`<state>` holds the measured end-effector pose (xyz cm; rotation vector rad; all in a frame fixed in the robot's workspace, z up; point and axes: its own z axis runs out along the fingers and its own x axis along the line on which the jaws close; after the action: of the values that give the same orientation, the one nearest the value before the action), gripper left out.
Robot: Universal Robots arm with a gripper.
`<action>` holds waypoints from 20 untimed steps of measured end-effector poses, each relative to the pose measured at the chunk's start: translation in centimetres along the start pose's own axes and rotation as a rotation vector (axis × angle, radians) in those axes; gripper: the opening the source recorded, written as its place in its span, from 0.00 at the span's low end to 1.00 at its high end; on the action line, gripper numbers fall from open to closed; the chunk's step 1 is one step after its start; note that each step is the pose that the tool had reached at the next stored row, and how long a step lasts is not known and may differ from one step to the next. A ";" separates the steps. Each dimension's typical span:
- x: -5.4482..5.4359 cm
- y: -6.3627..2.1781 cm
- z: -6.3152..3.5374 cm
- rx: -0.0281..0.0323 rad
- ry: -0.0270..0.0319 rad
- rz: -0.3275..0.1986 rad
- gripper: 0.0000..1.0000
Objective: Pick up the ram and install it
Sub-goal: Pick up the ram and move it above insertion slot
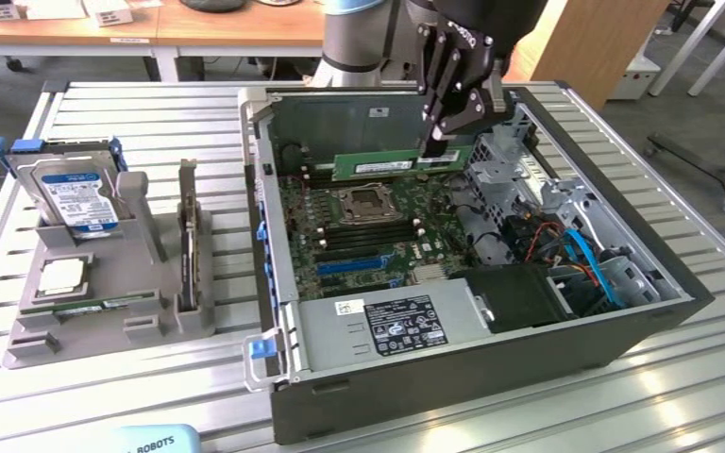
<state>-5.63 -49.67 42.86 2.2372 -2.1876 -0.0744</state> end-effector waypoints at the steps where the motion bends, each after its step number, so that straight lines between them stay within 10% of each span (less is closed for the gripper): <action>1: 0.0 -0.14 -0.01 -0.0001 0.0001 0.000 0.12; 20: 0.1 -2.49 -0.11 0.0000 0.0001 -0.001 0.12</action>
<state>-3.14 -49.67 42.86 2.2384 -2.1864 -0.0744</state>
